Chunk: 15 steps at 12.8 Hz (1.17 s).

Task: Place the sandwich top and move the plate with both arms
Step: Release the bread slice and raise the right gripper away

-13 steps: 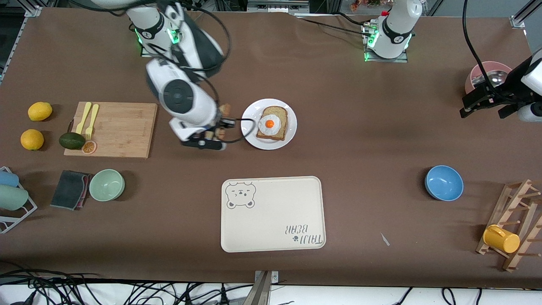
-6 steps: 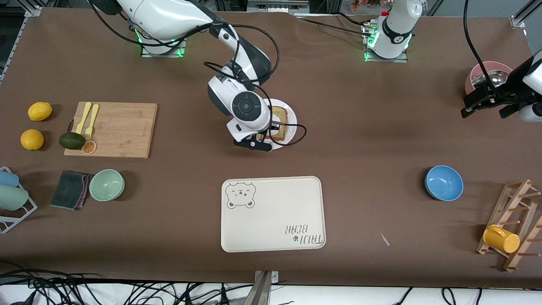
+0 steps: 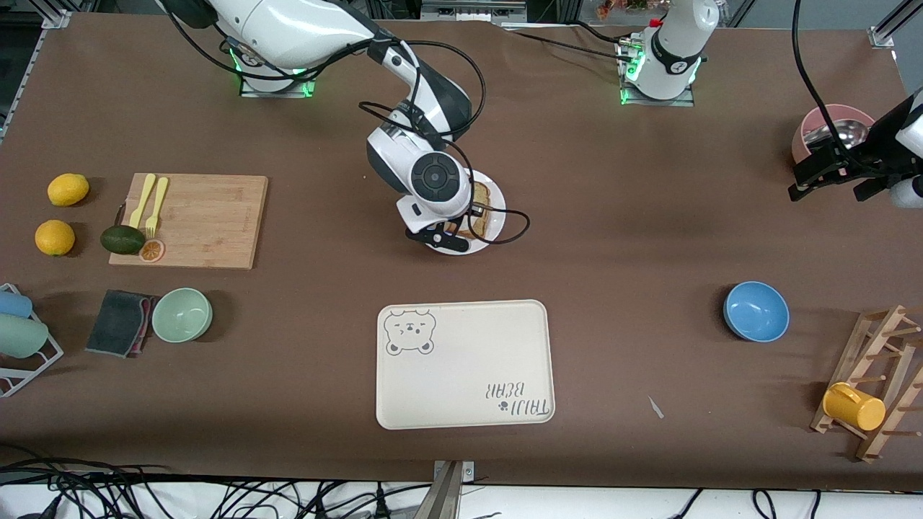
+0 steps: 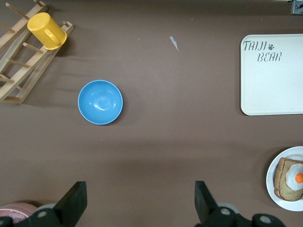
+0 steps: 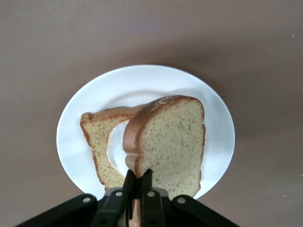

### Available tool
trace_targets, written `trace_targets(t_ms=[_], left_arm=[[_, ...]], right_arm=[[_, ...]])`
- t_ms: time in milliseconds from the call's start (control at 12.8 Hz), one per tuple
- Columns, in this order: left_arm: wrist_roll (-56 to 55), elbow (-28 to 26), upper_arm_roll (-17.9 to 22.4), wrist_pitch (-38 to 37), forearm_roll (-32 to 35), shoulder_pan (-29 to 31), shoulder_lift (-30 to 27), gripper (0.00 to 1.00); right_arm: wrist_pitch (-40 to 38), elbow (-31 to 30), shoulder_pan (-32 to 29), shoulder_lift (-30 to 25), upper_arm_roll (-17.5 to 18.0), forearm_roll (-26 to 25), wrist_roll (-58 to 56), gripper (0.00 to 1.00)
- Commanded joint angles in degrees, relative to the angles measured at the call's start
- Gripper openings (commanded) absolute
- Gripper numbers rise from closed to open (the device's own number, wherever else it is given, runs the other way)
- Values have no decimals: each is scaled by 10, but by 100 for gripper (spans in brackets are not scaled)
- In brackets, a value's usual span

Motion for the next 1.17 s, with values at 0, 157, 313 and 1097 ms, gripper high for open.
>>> trace_targets(t_ms=[0,157,313,1097], left_arm=[[9,14,1,-12,-6,2,3,100],[9,14,1,-13,-8,2,2,100],[9,14,0,-13,-8,2,2,100],[9,14,1,-13,-6,3,3,100]], right_arm=[[5,20,14,22,0,-6,17,0],[31,19,22,33,0,-8,18,0],[31,20,29,32,0,-6,17,35],[-43,14,-59,-58,-50,-9,-29,100]])
